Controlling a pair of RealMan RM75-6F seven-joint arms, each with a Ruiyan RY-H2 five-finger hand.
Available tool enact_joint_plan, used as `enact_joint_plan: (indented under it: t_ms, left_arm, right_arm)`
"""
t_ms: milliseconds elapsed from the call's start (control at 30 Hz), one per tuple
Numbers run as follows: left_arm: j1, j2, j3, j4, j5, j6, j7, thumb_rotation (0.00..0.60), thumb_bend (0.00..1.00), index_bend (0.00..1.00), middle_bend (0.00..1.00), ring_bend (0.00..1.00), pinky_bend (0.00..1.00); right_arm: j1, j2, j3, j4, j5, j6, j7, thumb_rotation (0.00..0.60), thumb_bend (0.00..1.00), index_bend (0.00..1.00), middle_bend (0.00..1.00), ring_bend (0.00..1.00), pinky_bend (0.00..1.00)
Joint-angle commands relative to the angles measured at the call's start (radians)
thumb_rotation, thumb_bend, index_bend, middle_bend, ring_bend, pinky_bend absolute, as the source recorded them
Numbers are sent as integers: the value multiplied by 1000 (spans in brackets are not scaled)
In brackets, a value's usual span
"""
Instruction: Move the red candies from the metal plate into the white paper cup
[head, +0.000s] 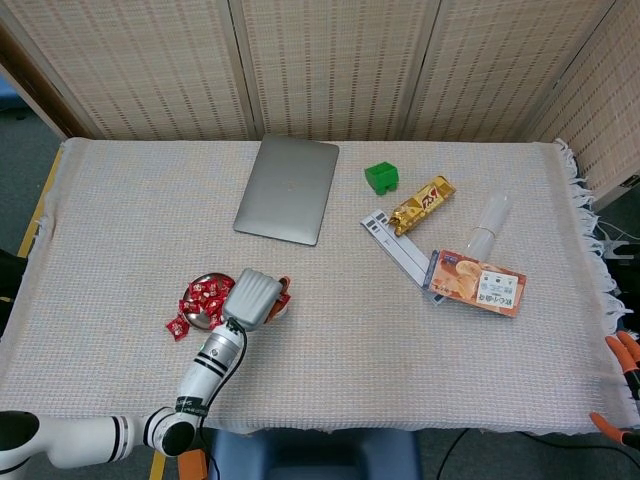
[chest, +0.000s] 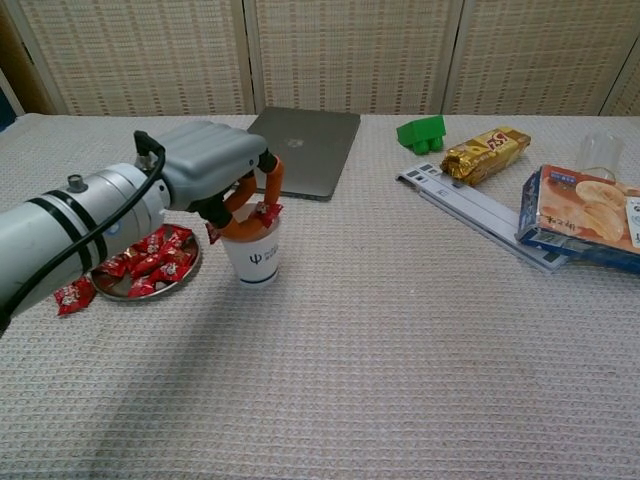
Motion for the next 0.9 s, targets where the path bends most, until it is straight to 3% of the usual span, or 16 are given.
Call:
enact_joint_plan:
  t_ms: [33,267,900]
  left_arm:
    - [-1,9,8,-9,-9,-3,5,600,738,641,738,788,1000]
    - [-10,16,18,-20,-17,-1,7,600,695,560,700,787,1000]
    - [-47,3,6,-18,-25,21,9,600,663,555,680,787,1000]
  right_arm:
    - [0,-1,0,-1,0,-1,-4,600,59,0,0,0,0]
    - [1,-2,1,-3,-1,-3,-8,600,59,0,0,0,0]
    - [-5,1,1,1,-8,12,6,600,59,0,0,0,0]
